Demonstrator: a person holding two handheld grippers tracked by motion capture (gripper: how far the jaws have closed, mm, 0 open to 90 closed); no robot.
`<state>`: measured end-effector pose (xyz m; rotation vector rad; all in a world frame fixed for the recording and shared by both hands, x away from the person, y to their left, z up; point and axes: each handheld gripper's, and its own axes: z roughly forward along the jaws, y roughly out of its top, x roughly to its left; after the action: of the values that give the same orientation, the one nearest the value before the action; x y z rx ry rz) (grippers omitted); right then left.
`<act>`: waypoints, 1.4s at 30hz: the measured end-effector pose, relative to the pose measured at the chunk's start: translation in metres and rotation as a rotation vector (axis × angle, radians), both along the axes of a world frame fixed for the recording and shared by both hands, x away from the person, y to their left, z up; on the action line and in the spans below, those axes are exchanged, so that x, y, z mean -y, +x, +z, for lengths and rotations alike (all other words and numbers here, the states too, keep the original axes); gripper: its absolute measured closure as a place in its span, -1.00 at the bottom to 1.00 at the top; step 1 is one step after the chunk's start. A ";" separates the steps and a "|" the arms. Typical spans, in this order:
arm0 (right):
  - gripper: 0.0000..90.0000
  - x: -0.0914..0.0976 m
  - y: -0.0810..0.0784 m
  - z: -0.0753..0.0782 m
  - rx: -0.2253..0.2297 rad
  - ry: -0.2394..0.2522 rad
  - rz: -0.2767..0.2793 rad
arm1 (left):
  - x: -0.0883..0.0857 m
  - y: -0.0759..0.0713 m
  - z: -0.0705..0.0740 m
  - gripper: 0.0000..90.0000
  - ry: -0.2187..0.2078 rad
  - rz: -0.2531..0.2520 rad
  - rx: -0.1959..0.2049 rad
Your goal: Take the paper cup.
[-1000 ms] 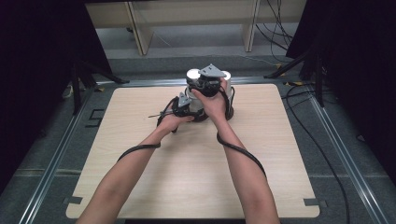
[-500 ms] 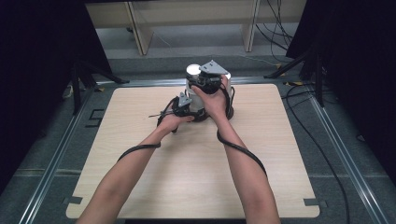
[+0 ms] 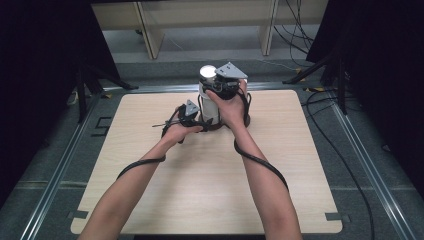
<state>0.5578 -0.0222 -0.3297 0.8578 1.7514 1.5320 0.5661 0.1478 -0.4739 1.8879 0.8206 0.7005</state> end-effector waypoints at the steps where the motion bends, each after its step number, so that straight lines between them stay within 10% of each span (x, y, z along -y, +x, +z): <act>1: -0.20 0.001 -0.001 0.002 0.015 -0.006 -0.006 | -0.002 -0.002 0.001 -0.80 -0.006 0.000 0.008; 42: -0.20 0.028 -0.076 -0.011 -0.005 0.085 0.098 | -0.046 -0.115 0.026 -0.90 -0.058 -0.098 0.120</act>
<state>0.4815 -0.0504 -0.3403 0.8278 1.7657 1.6802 0.4512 0.1939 -0.4478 1.8032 0.6609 0.7145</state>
